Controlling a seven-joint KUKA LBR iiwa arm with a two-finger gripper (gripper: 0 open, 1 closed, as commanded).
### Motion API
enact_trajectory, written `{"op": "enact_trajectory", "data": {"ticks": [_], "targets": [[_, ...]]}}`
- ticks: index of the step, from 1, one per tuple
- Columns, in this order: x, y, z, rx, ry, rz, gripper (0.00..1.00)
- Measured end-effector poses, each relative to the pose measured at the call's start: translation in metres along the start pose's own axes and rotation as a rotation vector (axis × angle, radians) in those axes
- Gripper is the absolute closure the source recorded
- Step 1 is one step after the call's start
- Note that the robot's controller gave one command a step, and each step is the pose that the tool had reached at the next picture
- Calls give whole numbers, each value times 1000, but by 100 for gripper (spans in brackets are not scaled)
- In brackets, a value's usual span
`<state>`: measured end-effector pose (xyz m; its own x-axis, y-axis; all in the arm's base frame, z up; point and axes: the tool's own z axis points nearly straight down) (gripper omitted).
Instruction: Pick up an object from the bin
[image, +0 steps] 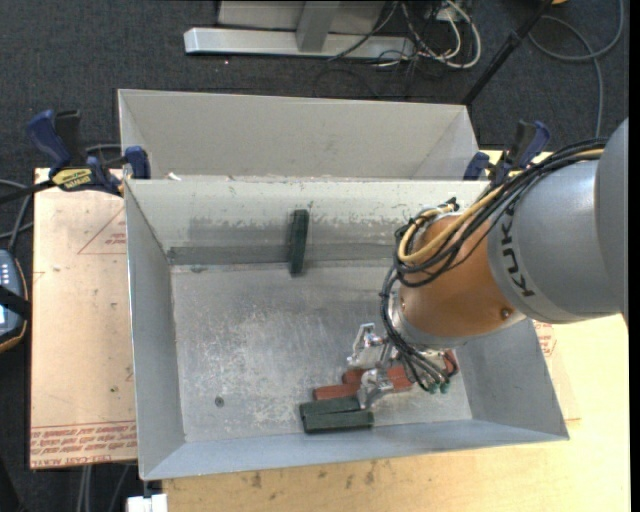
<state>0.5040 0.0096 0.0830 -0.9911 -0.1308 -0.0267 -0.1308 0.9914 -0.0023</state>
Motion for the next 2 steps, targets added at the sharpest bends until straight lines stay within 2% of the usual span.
{"op": "enact_trajectory", "data": {"ticks": [1, 2], "targets": [[0, 0, 0, 0, 0, -1, 100], [-14, 0, -182, -3, 19, -89, 100]]}}
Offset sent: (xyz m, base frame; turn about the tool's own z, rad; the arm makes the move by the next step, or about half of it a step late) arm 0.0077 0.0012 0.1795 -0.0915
